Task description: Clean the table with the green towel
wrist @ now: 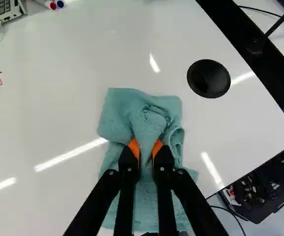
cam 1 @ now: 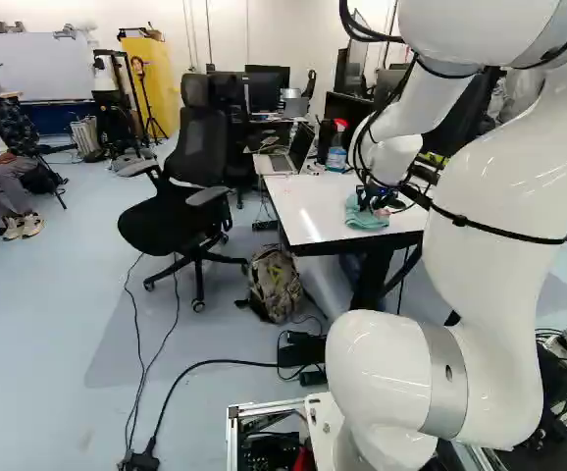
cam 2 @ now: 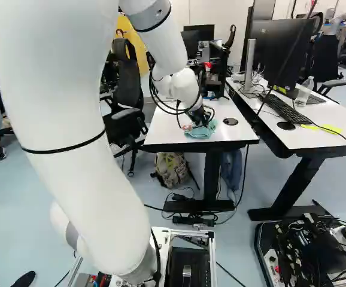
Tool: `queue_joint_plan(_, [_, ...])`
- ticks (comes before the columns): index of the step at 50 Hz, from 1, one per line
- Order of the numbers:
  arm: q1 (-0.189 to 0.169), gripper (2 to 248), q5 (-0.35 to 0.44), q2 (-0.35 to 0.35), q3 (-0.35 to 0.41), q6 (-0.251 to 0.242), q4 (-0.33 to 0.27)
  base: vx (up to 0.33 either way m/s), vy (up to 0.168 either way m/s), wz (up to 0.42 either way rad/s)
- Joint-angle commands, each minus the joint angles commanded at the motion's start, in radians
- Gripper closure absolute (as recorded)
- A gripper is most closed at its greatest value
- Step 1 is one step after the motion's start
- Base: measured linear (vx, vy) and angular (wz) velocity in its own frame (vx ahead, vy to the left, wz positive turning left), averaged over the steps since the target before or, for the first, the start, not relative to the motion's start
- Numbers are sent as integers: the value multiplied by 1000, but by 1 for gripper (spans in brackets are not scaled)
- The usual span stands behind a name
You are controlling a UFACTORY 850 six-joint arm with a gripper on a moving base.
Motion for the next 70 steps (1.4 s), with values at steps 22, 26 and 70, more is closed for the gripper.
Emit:
queue_joint_plan(22, [-65, 202, 0, -45, -53, 0, 0, 0, 0, 0])
queue_joint_plan(26, [-76, 202, 0, -54, -63, 0, 0, 0, 0, 0])
queue_joint_plan(70, [-69, 202, 0, 37, -3, 0, 0, 0, 0, 0])
